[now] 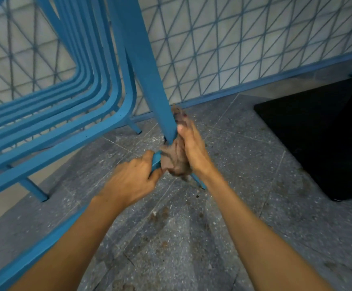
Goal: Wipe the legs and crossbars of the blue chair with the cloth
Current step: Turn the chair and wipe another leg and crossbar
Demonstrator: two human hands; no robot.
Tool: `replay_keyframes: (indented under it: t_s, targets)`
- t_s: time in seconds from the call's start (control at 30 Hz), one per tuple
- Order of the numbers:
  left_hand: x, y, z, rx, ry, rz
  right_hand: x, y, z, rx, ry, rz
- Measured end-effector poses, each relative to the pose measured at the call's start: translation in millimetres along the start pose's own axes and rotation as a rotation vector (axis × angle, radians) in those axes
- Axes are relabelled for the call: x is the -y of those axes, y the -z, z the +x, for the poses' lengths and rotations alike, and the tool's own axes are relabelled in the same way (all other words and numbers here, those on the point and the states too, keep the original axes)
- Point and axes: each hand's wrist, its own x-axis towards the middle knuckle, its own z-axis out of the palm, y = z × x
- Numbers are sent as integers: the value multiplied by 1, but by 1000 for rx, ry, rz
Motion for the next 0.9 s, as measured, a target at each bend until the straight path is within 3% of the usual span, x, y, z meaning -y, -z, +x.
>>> replay_keyframes:
  t_s: [0.1,0.27,0.43,0.6,0.77,0.9]
  targets:
    - [-1,-1,2,-31,-17,15,45,-5,25,113,57,285]
    - [0,-4,3,15,12,81,64,-10,22,68,17,368]
    - [20,0,-16,4,-46,70,73,-23,1,73,-6,255]
    - [58,4,-59,-180,-288,111,69,-48,-41,146,40,173]
    - [73,6,-83,-220,-351,148,73,-52,-65,235,28,87]
    - [74,1,-91,-218,-319,145,59,-78,-108,112,91,-74]
